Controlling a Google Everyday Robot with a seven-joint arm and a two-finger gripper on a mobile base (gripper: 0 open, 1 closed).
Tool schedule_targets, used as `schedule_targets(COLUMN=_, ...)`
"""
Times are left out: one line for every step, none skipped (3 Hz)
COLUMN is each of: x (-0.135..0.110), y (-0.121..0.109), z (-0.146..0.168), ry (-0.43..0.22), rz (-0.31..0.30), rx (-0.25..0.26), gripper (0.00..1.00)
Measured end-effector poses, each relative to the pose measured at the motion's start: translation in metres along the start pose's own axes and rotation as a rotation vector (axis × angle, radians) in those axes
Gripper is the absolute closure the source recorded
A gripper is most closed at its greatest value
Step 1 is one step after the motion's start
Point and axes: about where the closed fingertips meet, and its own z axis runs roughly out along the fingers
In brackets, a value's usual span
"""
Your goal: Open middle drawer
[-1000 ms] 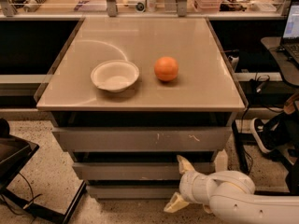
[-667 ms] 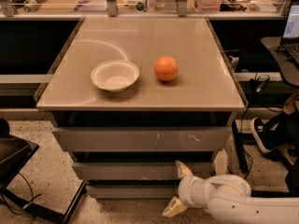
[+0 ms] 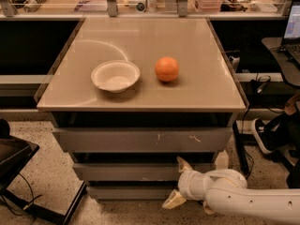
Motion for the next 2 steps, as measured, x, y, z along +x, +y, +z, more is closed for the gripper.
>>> schedule_targets(x=0.012, y=-0.012, z=0.021, ry=0.020, rz=0.026, rx=-0.008, gripper=0.00)
schedule_targets(x=0.040, y=-0.055, z=0.054, ry=0.087, rz=0.054, rx=0.004, gripper=0.00)
